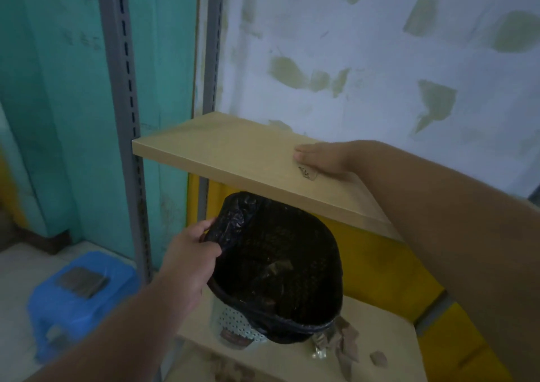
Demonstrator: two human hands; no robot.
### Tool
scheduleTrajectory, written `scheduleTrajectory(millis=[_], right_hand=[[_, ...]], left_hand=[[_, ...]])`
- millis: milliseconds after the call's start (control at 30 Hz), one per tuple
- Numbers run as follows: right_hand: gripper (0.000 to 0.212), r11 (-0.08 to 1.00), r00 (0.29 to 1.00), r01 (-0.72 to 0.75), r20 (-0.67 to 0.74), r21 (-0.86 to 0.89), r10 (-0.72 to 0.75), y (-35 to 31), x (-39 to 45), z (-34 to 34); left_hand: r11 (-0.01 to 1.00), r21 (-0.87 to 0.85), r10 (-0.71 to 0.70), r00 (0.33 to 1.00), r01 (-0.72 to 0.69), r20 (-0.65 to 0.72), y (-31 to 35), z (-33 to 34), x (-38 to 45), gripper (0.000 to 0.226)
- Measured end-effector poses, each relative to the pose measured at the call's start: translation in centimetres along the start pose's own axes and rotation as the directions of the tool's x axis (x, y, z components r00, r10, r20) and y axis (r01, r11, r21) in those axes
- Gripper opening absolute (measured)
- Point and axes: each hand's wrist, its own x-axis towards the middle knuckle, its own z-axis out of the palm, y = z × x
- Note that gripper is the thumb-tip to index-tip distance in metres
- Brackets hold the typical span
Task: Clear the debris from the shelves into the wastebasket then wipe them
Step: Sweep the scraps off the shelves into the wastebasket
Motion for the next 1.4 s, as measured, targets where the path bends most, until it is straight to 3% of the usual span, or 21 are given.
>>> scheduleTrajectory(millis=[200,333,433,733,900,1033,1133,1233,1300,1400], right_hand=[[0.079,0.998,0.992,0.054,-0.11,-0.03,-0.058,-1.7,-1.6,0.2],[0.05,0.98,0.961,0.14,-0.221,-0.14,-0.168,-3.2,-4.1,0.4],[0.031,0.98,0.953,0.141,-0.249,-0.143,-0.174,-3.9,-4.7,0.7],[0.021,0.98,0.916,0.128,-0.362,-0.15,-0.175,-5.0,-6.2,1.0],[0.01,0.993,0.867,0.111,-0.493,0.044,-0.075,-5.8,-8.1,0.7],[0.01,0.898,0.756,0.27,-0.654,0.347,0.025,-8.3,-12.3,0.5],[0.008,0.893,0.796,0.31,-0.602,0.325,-0.057,-11.7,-15.0,3.8],[0.015,0.954,0.919,0.262,-0.339,0.147,-0.2,-14.3,-15.1,8.2],[0.02,0.959,0.934,0.284,-0.231,0.012,-0.274,-14.7,-14.9,9.4],[0.02,0.953,0.832,0.303,-0.491,0.012,-0.259,-14.2,-15.3,7.0]], left_hand=[[1.0,-0.01,-0.006,1.0,0.006,0.004,-0.1,0.6,0.6,0.06],[1.0,-0.022,-0.01,1.0,0.01,0.016,-0.2,0.6,0.8,0.061],[1.0,-0.021,-0.011,0.999,0.012,0.043,-0.1,0.6,0.7,0.061],[1.0,0.014,-0.006,0.993,0.004,0.119,0.1,-0.6,-0.3,0.061],[1.0,0.016,0.006,0.99,-0.008,0.138,0.5,-1.3,-1.0,0.06],[1.0,-0.013,-0.008,0.987,0.01,0.159,0.6,-2.4,-1.1,0.061],[1.0,-0.005,-0.011,0.986,0.012,0.165,0.2,-3.3,-1.1,0.062],[1.0,-0.021,-0.005,0.987,0.008,0.164,-0.3,-4.1,-1.4,0.058],[0.999,-0.034,-0.004,0.987,0.01,0.162,-0.7,-4.6,-1.5,0.055],[0.999,-0.048,-0.013,0.985,0.022,0.17,-0.8,-5.2,-1.9,0.06]])
